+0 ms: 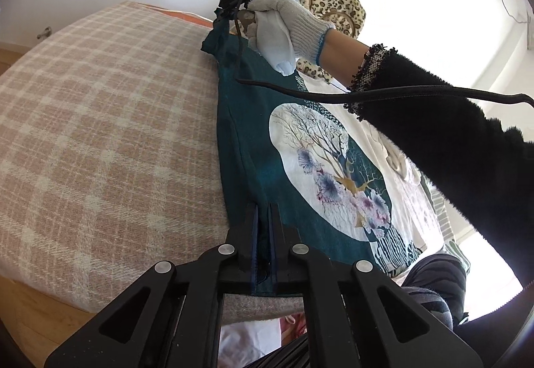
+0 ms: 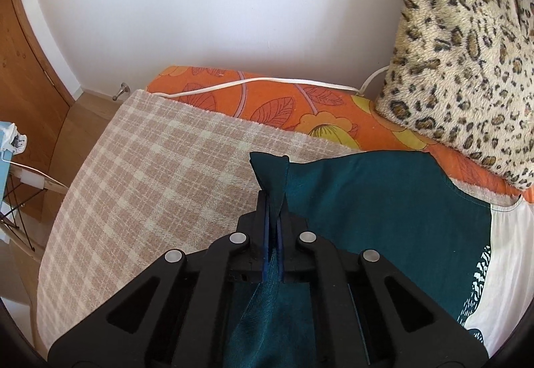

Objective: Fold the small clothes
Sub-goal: 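Close left gripper on the dark green hem while right gripper pinches the shoulder, then fold the dark green side lengthwise toward the print with both grippers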

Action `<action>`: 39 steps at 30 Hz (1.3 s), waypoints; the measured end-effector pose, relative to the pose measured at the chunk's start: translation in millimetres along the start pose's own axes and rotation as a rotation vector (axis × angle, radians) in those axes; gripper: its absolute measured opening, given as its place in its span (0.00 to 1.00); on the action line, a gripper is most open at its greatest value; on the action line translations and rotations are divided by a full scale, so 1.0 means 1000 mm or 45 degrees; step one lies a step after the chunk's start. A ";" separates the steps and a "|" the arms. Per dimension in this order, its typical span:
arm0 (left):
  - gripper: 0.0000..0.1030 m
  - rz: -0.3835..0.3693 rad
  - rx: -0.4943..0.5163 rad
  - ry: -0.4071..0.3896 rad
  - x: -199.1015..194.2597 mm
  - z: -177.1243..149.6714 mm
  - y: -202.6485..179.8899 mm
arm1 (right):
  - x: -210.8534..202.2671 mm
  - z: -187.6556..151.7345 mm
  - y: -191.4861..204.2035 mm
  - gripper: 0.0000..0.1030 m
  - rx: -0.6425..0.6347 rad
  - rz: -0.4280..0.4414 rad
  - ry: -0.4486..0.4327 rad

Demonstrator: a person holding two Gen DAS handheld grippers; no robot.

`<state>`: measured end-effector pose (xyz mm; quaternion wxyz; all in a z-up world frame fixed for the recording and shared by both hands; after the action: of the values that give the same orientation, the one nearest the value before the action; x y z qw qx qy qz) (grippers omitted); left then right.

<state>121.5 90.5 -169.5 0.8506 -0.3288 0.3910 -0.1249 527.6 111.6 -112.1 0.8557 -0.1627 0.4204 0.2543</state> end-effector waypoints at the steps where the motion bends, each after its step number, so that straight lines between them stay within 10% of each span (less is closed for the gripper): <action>1: 0.03 -0.014 0.008 0.008 0.001 0.000 -0.004 | -0.007 -0.001 -0.008 0.03 0.008 -0.006 -0.013; 32: 0.03 -0.187 0.255 0.395 0.081 -0.041 -0.102 | -0.049 -0.103 -0.197 0.04 0.331 -0.096 0.011; 34: 0.07 -0.157 0.258 0.425 0.084 -0.043 -0.102 | -0.041 -0.109 -0.204 0.10 0.384 -0.052 0.057; 37: 0.21 -0.168 0.284 0.435 0.080 -0.046 -0.109 | -0.041 -0.118 -0.212 0.59 0.397 -0.139 0.088; 39: 0.25 -0.191 0.308 0.415 0.072 -0.048 -0.113 | -0.050 -0.121 -0.214 0.59 0.369 -0.187 0.055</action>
<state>138.0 -50.1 -160.4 0.7976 -0.2278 0.4801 -0.2854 546.7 -138.1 -129.9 0.8772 -0.0732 0.4581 0.1240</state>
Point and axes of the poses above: each gripper's, at about its wrist camera, not at the fingertips, and x roughly the way its jaws point, y to its left, z to its top, the point moved 3 cm from there along x, roughly the way its jaws point, and after that the axes turned 12 degrees about -x, right-handed, at the moved point
